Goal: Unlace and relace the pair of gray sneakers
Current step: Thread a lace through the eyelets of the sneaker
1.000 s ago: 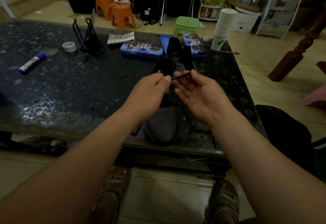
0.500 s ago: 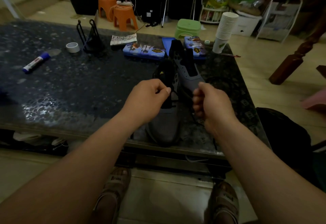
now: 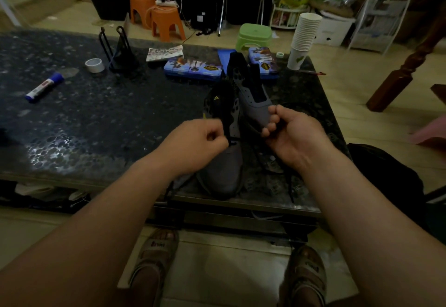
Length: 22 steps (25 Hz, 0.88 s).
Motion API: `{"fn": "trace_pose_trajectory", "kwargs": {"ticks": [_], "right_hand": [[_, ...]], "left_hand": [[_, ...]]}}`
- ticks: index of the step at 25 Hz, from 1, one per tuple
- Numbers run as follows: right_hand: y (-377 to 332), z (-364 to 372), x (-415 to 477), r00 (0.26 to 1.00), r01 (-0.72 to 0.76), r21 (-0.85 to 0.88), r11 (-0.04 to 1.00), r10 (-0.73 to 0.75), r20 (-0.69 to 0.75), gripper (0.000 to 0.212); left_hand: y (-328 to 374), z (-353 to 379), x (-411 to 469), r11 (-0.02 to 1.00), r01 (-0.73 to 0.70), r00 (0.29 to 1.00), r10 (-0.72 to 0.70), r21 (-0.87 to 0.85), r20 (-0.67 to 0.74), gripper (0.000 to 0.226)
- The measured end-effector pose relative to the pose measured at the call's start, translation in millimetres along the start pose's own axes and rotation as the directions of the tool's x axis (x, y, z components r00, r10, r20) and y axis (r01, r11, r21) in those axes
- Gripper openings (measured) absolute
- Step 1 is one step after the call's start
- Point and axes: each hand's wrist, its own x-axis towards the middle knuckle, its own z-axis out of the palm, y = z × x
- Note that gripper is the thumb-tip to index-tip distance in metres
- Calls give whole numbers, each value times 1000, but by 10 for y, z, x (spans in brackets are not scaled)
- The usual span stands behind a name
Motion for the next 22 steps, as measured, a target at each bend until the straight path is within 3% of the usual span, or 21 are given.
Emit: {"fn": "trace_pose_trajectory", "kwargs": {"ticks": [1, 2, 5, 9, 13, 18, 22], "right_hand": [[21, -25, 33, 998, 69, -189, 980, -69, 10, 24], [44, -49, 66, 989, 147, -382, 912, -142, 44, 23], [98, -74, 115, 951, 302, -703, 643, -253, 178, 21], [161, -48, 103, 942, 323, -801, 503, -248, 225, 10], [189, -65, 142, 921, 362, -891, 274, -251, 297, 11], [241, -27, 146, 925, 353, -911, 214, -226, 306, 15], [263, 27, 151, 916, 368, -917, 157, -228, 329, 16]], "left_hand": [[-4, 15, 22, 1000, -15, 997, 16, 15, -70, 3], [12, 32, 41, 999, -22, 995, 27, 48, -99, 9], [16, 131, 77, 992, -11, 1000, 11, 122, 5, 21], [-36, 186, 131, 995, 91, 994, -88, 42, -64, 14], [-16, 265, 233, 987, 159, 986, -158, 19, -45, 11], [-41, 286, 317, 970, 219, 976, -219, -109, 11, 13], [-50, 285, 291, 972, 204, 979, -204, -118, 12, 17]]}}
